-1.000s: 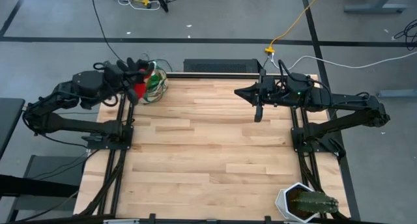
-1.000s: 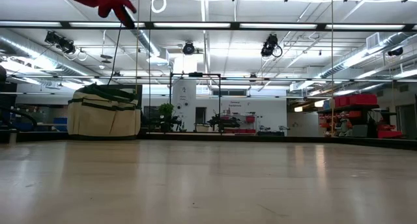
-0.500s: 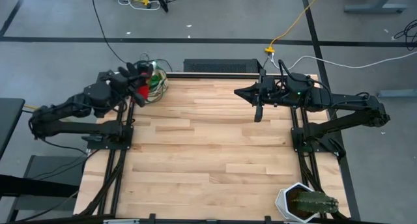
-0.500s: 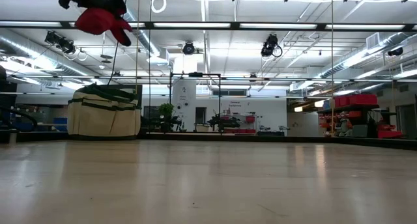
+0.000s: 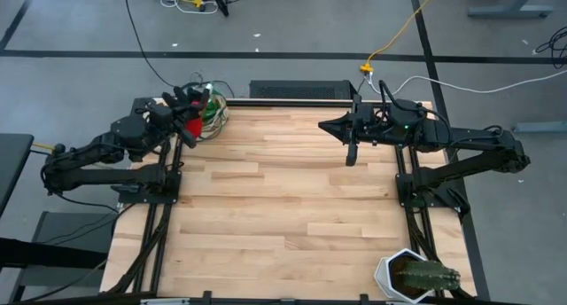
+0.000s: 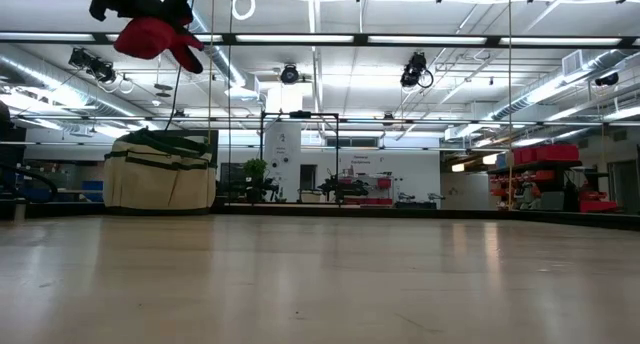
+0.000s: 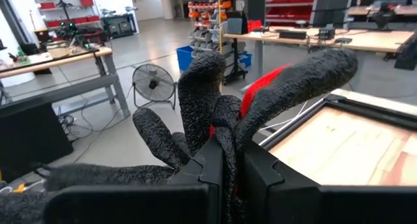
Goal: Pick & Place Garden tools in Gardening bag
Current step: Put the red gloves into the gardening bag
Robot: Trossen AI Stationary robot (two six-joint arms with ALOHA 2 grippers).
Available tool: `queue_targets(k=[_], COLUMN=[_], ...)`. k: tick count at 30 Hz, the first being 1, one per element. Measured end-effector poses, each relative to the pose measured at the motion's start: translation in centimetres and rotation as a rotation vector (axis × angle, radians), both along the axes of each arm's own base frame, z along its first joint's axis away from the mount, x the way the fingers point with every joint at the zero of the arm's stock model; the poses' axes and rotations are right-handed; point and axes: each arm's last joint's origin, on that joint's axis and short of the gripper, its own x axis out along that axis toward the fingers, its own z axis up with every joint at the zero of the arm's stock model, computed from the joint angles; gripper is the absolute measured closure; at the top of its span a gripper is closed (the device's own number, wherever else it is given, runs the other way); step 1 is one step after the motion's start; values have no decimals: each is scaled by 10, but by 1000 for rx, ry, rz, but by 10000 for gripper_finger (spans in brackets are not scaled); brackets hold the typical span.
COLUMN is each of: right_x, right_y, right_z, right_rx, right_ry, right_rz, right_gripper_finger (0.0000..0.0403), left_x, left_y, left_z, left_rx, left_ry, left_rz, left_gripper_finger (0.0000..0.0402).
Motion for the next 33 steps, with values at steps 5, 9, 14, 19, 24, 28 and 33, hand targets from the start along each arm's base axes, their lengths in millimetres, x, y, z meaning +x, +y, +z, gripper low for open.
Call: queue_targets(k=[5, 9, 14, 19, 24, 28, 33], right_x=[0, 0, 0, 0, 0, 0, 0], right_y=[0, 0, 0, 0, 0, 0, 0], right_z=[0, 1, 1, 1, 1, 1, 1], right_rx=[0, 12, 25, 25, 25, 25, 25], right_ry=[-5, -9, -11, -11, -11, -11, -11], right_rz=[0, -1, -2, -2, -2, -2, -2], right_gripper_finger=[401, 401, 401, 401, 401, 401, 401], left_x=[1, 2, 4, 5, 7, 9, 9], left_y=[7, 14, 24, 34, 46, 58, 72], left_z=[1, -1, -1, -1, -3, -3, -6], left_rx=[-5, -12, -21, -30, -40, -44, -57], left_ry=[-3, 15, 27, 15, 37, 35, 47], left_rz=[-3, -1, 6, 0, 1, 5, 24], left_gripper_finger=[372, 372, 372, 372, 372, 372, 372])
